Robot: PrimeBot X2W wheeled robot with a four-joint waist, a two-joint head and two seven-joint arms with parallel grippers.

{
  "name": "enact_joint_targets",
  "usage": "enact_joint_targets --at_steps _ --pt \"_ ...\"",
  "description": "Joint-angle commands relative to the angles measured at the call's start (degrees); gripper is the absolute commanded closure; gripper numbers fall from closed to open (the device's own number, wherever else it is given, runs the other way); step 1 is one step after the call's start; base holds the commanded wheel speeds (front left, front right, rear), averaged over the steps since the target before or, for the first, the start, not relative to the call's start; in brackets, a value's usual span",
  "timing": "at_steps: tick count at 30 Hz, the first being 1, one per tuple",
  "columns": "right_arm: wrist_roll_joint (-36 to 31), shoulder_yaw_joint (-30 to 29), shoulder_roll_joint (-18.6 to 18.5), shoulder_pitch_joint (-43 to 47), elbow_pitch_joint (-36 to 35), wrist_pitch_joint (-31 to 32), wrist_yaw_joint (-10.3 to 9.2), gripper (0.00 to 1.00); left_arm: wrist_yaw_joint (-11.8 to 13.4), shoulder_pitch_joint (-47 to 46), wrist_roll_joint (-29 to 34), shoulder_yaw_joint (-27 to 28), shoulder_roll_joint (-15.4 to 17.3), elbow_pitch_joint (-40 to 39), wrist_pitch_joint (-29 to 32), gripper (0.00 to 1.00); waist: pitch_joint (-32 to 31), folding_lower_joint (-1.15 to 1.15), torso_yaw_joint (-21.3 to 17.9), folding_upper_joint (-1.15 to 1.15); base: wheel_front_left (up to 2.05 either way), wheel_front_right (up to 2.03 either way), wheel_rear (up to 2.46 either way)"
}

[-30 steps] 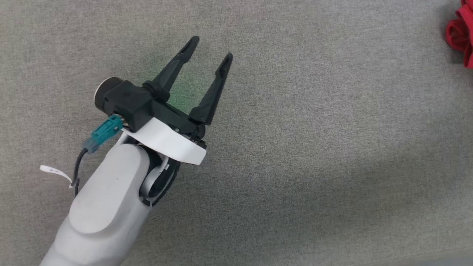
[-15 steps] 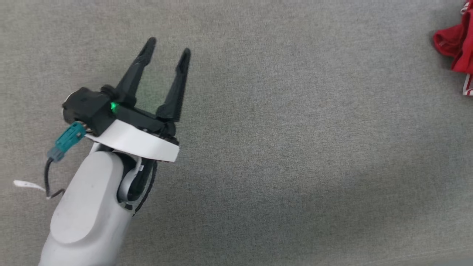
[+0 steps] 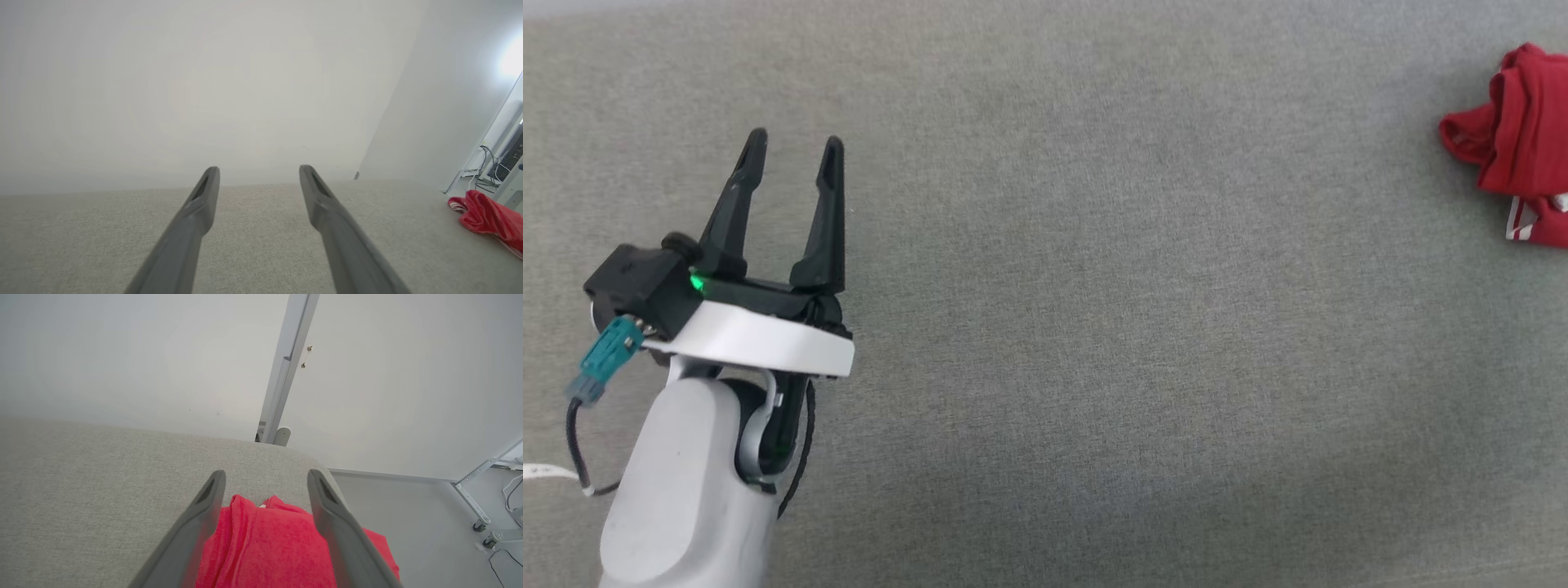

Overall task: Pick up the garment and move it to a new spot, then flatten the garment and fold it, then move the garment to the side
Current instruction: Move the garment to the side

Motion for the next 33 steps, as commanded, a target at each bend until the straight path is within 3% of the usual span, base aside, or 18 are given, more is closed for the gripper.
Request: enact_joint_targets --at_steps 1,5,13,20,33 --pt "-0.03 -0.50 0.54 1.69 -1.41 -0.84 -0.04 0.00 -0.19 1.50 0.96 1.05 -0.32 -0.45 -0.28 0.00 -1.40 0.00 0.50 0.00 0.00 0.00 0.00" --pt "-0.43 -2.39 1.36 5.02 -4.73 -1.40 -0.04 0.00 -0.19 3.74 1.94 3.57 -0.64 -0.82 -0.29 0.00 -3.13 0.00 1.18 0.00 0.00 0.00 0.00" --pt "-6.52 -12.55 3.85 15.15 -16.74 -1.39 -0.04 0.00 -0.19 8.51 3.40 7.06 -1.16 -0.76 -0.28 0.00 -6.42 0.00 2.64 0.00 0.00 0.00 0.00" --pt "-13.68 -22.49 9.18 27.56 -27.77 -1.40 -0.04 0.00 -0.19 13.92 3.75 9.69 -2.09 -1.23 -0.28 0.00 -9.42 0.00 3.82 0.00 0.00 0.00 0.00" --pt "-20.12 -32.83 17.09 44.12 -40.80 -1.41 -0.04 0.00 -0.19 24.05 4.18 15.46 -3.37 -4.56 -0.28 0.00 -13.61 0.00 3.89 0.00 0.00 0.00 0.00"
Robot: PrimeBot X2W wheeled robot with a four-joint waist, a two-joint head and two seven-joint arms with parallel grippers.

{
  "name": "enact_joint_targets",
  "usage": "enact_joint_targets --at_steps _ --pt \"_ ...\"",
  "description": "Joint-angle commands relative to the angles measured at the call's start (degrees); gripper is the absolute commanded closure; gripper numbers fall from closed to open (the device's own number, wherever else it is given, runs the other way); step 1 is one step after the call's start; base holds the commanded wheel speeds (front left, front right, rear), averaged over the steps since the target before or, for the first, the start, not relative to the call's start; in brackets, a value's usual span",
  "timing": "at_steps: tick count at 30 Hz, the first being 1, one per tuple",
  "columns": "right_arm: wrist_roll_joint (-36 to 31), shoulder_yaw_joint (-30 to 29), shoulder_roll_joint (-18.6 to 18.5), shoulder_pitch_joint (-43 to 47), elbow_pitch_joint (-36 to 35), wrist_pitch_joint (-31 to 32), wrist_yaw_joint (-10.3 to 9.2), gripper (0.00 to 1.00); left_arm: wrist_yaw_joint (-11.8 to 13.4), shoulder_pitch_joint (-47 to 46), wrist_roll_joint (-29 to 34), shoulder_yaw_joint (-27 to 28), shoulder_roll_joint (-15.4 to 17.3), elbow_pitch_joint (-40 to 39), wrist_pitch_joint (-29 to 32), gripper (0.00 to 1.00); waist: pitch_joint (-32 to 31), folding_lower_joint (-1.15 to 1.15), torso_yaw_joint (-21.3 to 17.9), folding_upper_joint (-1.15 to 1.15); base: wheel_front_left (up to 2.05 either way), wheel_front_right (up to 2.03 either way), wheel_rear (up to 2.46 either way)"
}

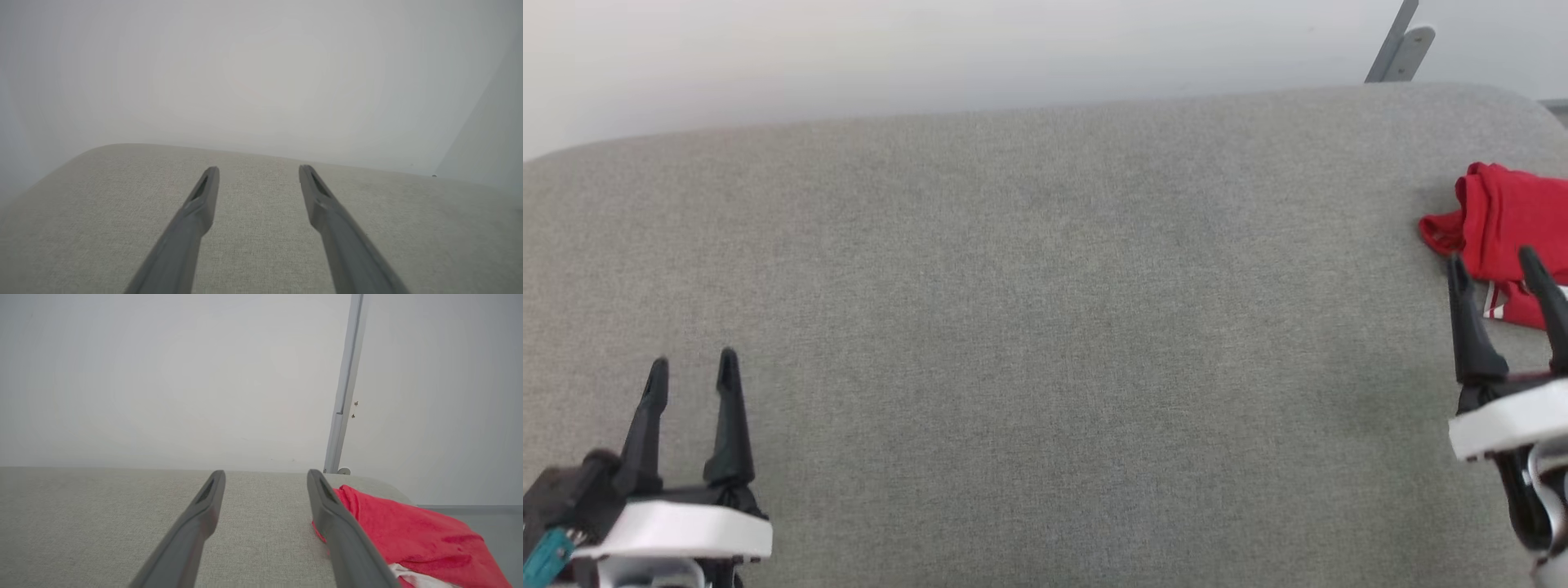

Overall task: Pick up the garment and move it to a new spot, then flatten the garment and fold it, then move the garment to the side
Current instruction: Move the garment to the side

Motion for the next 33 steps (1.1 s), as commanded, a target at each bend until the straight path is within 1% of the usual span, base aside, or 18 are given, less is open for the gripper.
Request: enact_joint_targets --at_steps 1,11,16,21,33 --pt "-0.27 -0.75 0.75 1.65 -0.83 -0.23 -0.04 0.00 -0.19 1.30 0.47 0.67 -0.33 -0.48 -0.28 0.00 -0.66 0.00 0.01 0.00 0.00 0.00 0.00" --pt "-1.41 -4.67 4.53 10.08 -5.47 -0.23 -0.03 0.00 -0.19 6.99 -0.94 2.33 -2.01 -2.84 -0.28 0.00 -3.34 0.00 1.43 0.00 0.00 0.00 0.00" --pt "-1.37 -5.73 6.04 12.46 -6.67 -0.23 -0.03 0.00 -0.19 8.88 -0.99 3.12 -3.03 -3.10 -0.28 0.00 -4.47 0.00 1.98 0.00 0.00 0.00 0.00" --pt "-0.79 -6.38 6.80 14.35 -6.93 -0.24 -0.03 0.00 -0.19 10.02 -0.63 2.82 -3.56 -3.01 -0.28 0.00 -5.75 0.00 2.63 0.00 0.00 0.00 0.00" --pt "-1.12 -5.91 8.29 16.33 -7.40 -0.24 -0.03 0.00 -0.19 10.94 -1.33 2.18 -4.02 -2.94 -0.28 0.00 -7.29 0.00 3.22 0.00 0.00 0.00 0.00"
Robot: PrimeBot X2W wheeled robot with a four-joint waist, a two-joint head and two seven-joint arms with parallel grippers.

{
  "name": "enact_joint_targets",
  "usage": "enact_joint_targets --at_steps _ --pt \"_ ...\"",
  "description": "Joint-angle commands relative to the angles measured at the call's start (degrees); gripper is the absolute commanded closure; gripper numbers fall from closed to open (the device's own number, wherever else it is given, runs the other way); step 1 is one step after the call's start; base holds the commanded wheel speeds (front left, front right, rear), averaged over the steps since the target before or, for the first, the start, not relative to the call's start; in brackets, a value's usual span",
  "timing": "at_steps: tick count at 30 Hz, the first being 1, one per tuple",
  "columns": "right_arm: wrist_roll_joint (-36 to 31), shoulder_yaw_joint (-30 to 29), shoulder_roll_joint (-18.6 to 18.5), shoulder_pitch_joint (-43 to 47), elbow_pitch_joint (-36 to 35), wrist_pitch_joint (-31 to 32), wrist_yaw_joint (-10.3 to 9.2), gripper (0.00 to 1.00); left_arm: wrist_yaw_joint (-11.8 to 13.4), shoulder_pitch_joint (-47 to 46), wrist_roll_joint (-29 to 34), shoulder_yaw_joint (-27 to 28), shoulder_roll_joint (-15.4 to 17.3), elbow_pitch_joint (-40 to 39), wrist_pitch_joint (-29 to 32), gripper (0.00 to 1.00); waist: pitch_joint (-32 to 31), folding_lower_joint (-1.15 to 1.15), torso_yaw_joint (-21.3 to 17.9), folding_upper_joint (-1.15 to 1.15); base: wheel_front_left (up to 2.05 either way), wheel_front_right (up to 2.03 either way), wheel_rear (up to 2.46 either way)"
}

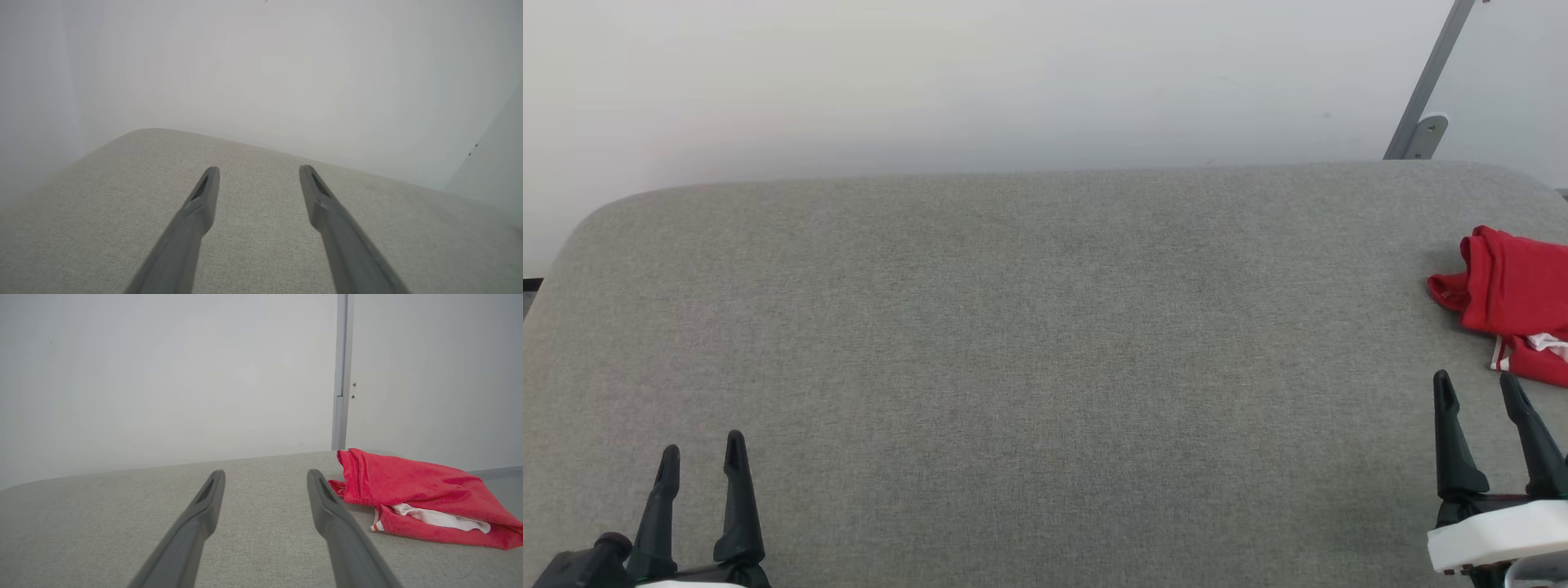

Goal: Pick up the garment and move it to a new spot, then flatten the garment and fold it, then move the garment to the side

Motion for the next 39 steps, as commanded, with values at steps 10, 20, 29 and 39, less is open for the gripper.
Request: enact_joint_targets --at_steps 10,20,29,39 --pt "-0.02 1.01 0.66 0.76 0.00 -0.24 -0.02 0.00 -0.19 0.51 0.28 -0.26 -0.21 0.07 -0.28 0.00 -0.34 0.00 0.28 -0.01 0.00 0.00 0.00" --pt "-0.26 1.81 0.23 0.83 0.07 -0.24 -0.02 0.00 -0.19 0.45 0.83 -0.46 -0.36 0.07 -0.28 0.00 -0.47 0.00 0.41 -0.01 0.00 0.00 0.00" --pt "0.10 2.48 0.76 0.92 1.24 0.14 0.00 1.00 0.01 0.25 0.82 -0.87 -0.93 1.42 0.21 1.00 -0.53 0.00 0.46 -0.01 0.00 0.00 0.00" --pt "7.54 2.26 2.38 0.78 2.80 2.55 0.00 1.00 -0.01 -0.86 -6.68 -1.07 -1.72 3.69 2.55 1.00 -0.53 0.00 0.42 -0.01 0.00 0.00 0.00"
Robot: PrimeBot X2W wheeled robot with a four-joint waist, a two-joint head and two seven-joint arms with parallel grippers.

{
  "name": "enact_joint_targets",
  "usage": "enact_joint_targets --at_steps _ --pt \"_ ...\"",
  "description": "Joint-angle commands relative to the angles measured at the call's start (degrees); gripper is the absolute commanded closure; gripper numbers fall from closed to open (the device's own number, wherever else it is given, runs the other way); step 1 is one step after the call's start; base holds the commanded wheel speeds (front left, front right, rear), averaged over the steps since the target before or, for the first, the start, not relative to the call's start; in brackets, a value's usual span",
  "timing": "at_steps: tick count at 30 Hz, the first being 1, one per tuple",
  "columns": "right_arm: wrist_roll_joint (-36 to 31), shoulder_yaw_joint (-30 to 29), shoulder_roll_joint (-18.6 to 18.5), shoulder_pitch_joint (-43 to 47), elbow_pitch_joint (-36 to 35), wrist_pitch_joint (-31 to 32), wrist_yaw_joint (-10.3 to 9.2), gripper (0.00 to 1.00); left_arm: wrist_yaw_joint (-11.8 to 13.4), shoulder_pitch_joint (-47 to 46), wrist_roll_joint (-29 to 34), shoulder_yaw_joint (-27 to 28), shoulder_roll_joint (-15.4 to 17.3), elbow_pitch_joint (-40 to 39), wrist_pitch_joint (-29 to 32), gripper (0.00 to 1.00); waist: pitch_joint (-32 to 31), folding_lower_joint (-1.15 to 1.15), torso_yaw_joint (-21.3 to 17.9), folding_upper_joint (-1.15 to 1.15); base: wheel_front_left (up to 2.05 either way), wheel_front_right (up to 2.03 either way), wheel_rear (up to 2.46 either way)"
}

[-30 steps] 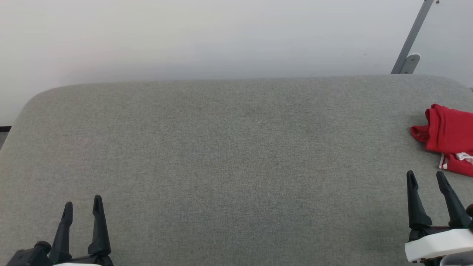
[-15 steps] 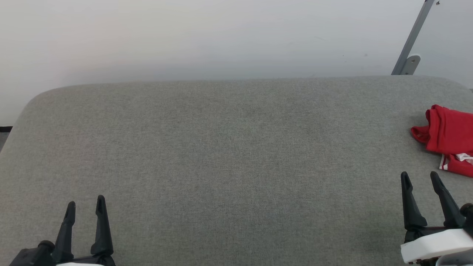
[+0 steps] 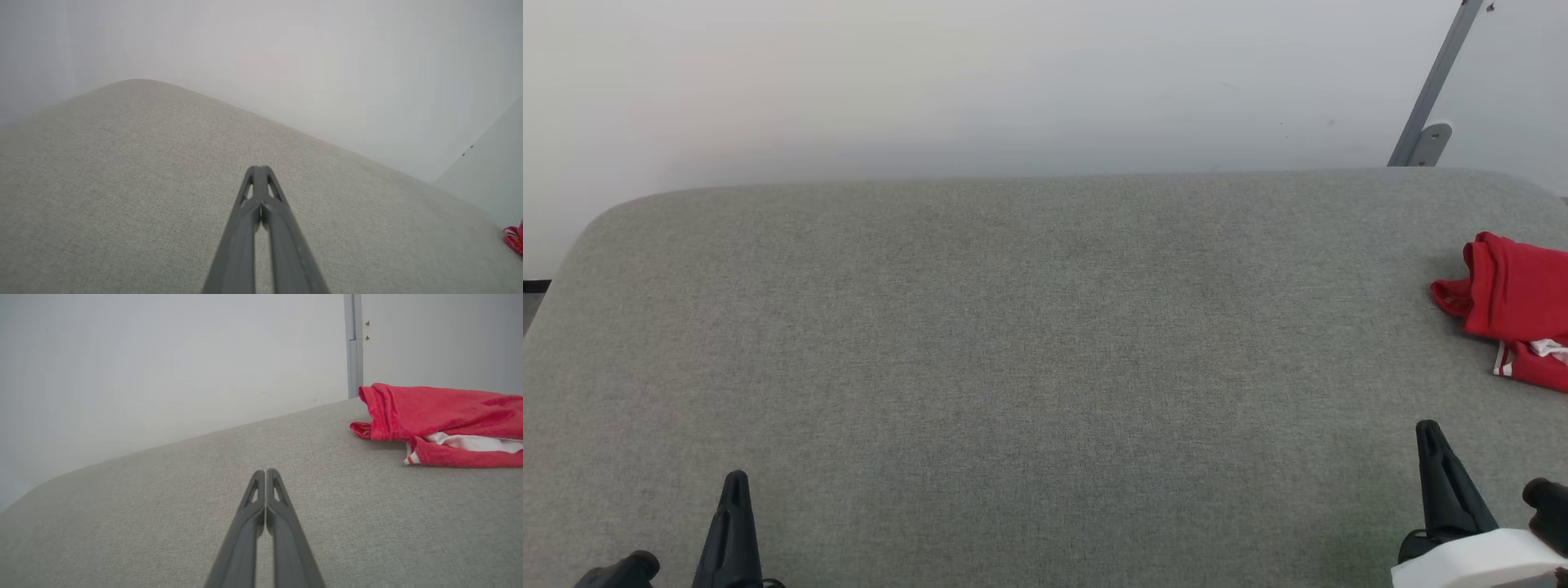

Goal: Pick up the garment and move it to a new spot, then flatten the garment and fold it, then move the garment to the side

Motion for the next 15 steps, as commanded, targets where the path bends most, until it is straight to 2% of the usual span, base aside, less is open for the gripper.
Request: enact_joint_targets --at_steps 1,15 --pt "3.10 -0.33 0.02 -1.59 -0.81 0.86 0.00 1.00 -0.02 -1.83 -3.19 0.10 0.36 -0.50 0.87 1.00 0.00 0.00 -0.02 -0.01 0.00 0.00 0.00" --pt "14.50 -0.80 1.30 -3.02 -0.61 4.15 0.00 1.00 -0.06 -4.20 -14.51 0.09 0.08 0.77 4.20 1.00 0.00 0.00 -0.09 -0.01 0.00 0.00 0.00"
